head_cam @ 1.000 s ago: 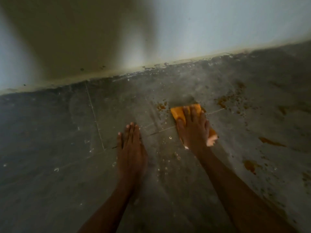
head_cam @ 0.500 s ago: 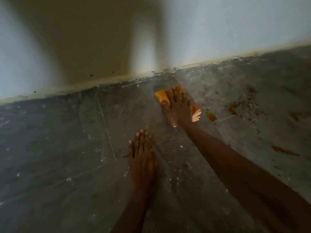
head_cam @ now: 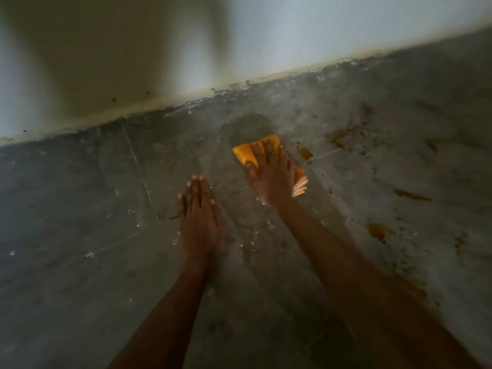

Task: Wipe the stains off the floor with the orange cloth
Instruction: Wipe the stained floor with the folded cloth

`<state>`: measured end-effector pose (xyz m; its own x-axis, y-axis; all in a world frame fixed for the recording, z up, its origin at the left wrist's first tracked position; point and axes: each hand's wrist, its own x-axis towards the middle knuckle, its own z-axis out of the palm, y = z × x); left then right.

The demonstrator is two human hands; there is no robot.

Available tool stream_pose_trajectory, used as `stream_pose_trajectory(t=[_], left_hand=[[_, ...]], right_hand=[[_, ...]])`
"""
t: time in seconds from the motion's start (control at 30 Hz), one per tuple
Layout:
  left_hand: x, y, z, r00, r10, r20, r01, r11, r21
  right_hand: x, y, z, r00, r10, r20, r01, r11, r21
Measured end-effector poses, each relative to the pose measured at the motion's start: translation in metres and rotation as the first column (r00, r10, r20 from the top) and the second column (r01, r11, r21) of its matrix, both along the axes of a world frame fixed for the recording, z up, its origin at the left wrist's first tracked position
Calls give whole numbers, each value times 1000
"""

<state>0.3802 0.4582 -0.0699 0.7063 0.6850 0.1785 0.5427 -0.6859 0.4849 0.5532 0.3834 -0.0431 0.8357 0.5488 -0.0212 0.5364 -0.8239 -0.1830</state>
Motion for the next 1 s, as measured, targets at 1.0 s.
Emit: stream_pose_trajectory(t=[1.0], left_hand=[[137, -79, 4, 971, -70, -230, 113, 977, 180]], right_hand=[[53, -191, -15, 991, 75, 111, -74, 997, -19]])
